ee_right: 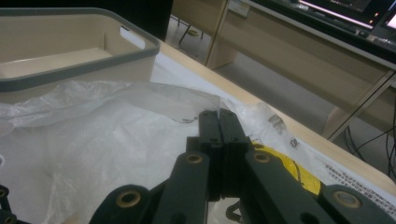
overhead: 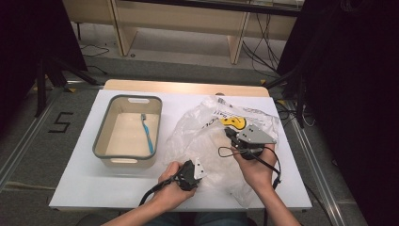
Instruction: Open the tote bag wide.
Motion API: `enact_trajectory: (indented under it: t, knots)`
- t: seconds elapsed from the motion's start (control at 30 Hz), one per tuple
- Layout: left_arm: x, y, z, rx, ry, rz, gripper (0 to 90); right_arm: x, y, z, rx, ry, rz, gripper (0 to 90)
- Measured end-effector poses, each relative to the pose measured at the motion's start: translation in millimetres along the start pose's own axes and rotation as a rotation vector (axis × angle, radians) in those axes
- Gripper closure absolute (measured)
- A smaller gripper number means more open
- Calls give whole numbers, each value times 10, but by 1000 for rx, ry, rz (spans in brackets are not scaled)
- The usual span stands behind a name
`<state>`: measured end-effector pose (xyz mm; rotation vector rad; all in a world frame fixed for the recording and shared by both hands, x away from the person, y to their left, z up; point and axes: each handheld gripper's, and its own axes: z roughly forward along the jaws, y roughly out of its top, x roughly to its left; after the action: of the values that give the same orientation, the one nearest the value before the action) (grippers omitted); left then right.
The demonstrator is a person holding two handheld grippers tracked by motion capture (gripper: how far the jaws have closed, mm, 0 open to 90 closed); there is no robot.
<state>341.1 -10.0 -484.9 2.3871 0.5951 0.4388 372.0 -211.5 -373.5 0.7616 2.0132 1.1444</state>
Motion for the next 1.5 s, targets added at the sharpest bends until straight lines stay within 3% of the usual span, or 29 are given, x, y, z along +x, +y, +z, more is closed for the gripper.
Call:
enact_trajectory:
  t: [0.37, 0.73, 0.97, 1.1, 1.17, 1.3, 1.4, 1.5]
  knots:
    - [-5, 0, 0, 1, 0, 1, 808, 18, 89, -25, -42, -25, -34, 900]
    - [-18, -2, 2, -3, 3, 6, 816, -36, 125, -49, -93, -39, 12, 900]
    - [-8, -2, -2, -3, 0, 7, 810, -41, 129, -39, -85, -33, 19, 900]
    - [15, -7, -25, -9, -18, -12, 773, -33, 119, -27, -79, -30, 19, 900]
    - [12, -5, -63, -19, -32, -9, 753, -35, 112, -19, -76, -31, 16, 900]
    - [15, 34, -203, -84, -41, 9, 695, -45, 98, -10, -71, -32, 18, 900]
    - [67, 79, -390, -156, -25, -8, 650, -43, 93, -10, -66, -31, 22, 900]
    - [98, 91, -477, -181, -18, -20, 609, -42, 86, -6, -62, -34, 26, 900]
